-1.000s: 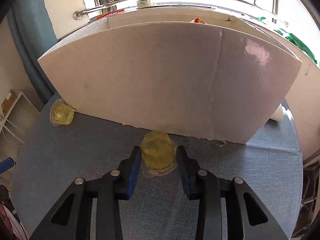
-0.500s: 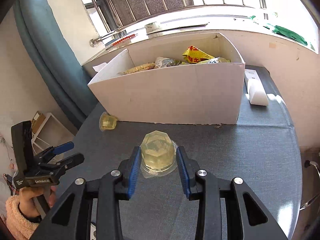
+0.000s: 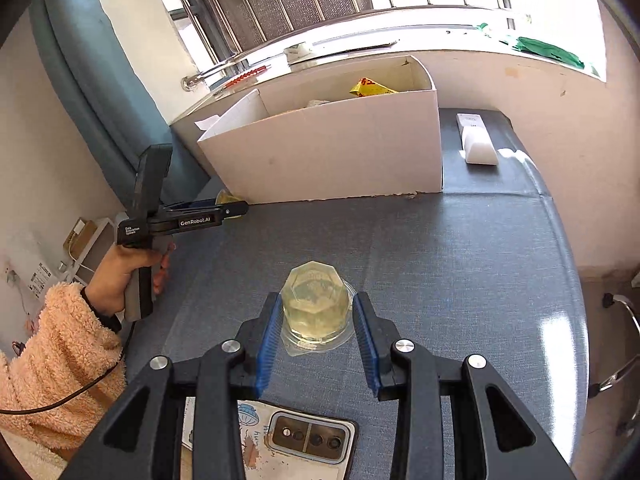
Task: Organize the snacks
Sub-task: 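Grasp a yellow jelly cup with the right while the left grasps the panda-label jelly cup, then lower both jelly cups into the box and open both grippers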
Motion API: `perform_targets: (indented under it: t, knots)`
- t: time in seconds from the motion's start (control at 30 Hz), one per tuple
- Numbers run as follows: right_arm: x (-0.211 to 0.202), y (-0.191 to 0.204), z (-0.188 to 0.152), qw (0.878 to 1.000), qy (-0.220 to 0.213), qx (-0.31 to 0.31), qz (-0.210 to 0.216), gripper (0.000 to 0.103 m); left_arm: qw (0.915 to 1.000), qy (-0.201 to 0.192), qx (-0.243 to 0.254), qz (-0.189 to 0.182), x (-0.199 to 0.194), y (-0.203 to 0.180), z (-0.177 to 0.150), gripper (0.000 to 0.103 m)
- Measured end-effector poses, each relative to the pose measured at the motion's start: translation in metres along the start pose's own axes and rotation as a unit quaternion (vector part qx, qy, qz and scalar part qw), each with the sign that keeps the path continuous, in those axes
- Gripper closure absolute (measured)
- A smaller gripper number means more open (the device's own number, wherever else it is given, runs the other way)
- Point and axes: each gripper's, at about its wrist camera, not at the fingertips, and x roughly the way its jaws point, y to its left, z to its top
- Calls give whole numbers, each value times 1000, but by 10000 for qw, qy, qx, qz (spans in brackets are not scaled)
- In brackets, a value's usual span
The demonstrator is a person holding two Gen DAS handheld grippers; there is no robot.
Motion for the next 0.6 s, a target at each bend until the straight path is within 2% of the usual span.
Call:
perform_targets:
  t: [0.13,0.2,0.37,0.6]
  knots:
    - [1,2,-2,10000,1,-4,32,64,9989,-105,-251,-395,-12,5,-5,54]
    - [4,4,-1,10000,19,-37,57,64,9987,-181,-287,-380,-22,4,-10,54]
    - [9,9,5,9998,0,-101,161,64,9953,-583,-360,-680,-64,-5,-14,54]
    - [12,8,50,9985,-362,-55,410,64,9865,-1238,-119,-1064,-120,-37,8,54]
